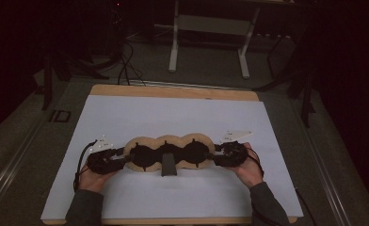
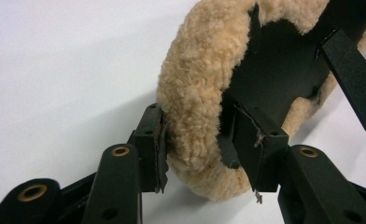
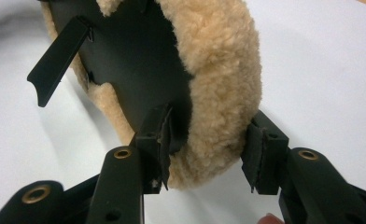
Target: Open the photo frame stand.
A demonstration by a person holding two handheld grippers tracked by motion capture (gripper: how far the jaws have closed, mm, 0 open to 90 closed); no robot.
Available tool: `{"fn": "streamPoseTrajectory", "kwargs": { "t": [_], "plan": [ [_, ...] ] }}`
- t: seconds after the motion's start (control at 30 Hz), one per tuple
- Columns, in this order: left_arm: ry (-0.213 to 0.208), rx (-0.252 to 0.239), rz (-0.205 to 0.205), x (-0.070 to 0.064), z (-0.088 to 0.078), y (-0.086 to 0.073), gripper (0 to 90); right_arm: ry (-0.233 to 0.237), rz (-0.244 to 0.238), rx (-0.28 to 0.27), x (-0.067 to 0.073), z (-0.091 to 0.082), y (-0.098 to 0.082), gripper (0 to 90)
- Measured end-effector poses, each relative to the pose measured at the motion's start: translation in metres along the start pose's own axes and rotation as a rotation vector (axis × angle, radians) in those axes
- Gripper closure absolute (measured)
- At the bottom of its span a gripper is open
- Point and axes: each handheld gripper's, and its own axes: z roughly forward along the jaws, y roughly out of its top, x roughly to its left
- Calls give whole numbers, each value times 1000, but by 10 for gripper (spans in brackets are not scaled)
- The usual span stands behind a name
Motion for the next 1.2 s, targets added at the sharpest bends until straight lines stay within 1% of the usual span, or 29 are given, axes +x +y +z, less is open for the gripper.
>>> {"fn": "streamPoseTrajectory", "kwargs": {
  "t": [0.03,0.07,0.1,0.13,0.17,0.2,0.3,0.4,0.5,0.57,0.63,0.67,0.9,0.97,1.0,1.03,1.07,1.17,1.2],
  "plan": [
    [0,0,0,0,0,0,575,0,0,0,0,0,0,559],
    [7,-2,13,-1,0,1,577,-7,-1,-4,-1,1,-2,556],
    [7,-2,13,-1,0,1,577,-10,-2,-6,-1,1,-2,555],
    [21,-4,27,-3,1,3,578,-15,-3,-9,-1,1,-3,555],
    [21,-4,27,-3,1,3,578,-15,-3,-9,-1,1,-3,555],
    [27,-10,35,-4,3,5,581,-26,-6,-10,-3,2,-4,552],
    [34,-10,40,-5,4,6,582,-37,-9,-12,-3,2,-4,548],
    [49,-10,46,-7,7,8,583,-48,2,-20,-6,3,-5,541],
    [56,-13,52,-7,8,9,582,-58,1,-32,-7,4,-5,537],
    [72,-23,60,-8,11,11,582,-72,-1,-45,-8,4,-4,533],
    [77,-22,64,-8,11,11,581,-77,-2,-48,-9,4,-4,531],
    [91,-24,79,-9,14,13,582,-81,6,-51,-11,5,-3,526],
    [111,-24,106,-11,19,18,581,-81,36,-66,-18,8,-9,524],
    [124,-27,117,-10,21,20,580,-82,41,-69,-19,8,-10,524],
    [145,-40,128,-11,22,21,579,-80,45,-77,-21,10,-11,524],
    [145,-40,128,-11,22,21,578,-80,45,-77,-21,10,-11,524],
    [164,-40,136,-11,23,20,577,-72,54,-77,-23,14,-12,524],
    [170,-43,136,-10,23,19,574,-64,66,-74,-24,18,-14,523],
    [173,-44,143,-11,23,19,572,-56,79,-81,-24,20,-17,523]
  ]
}}
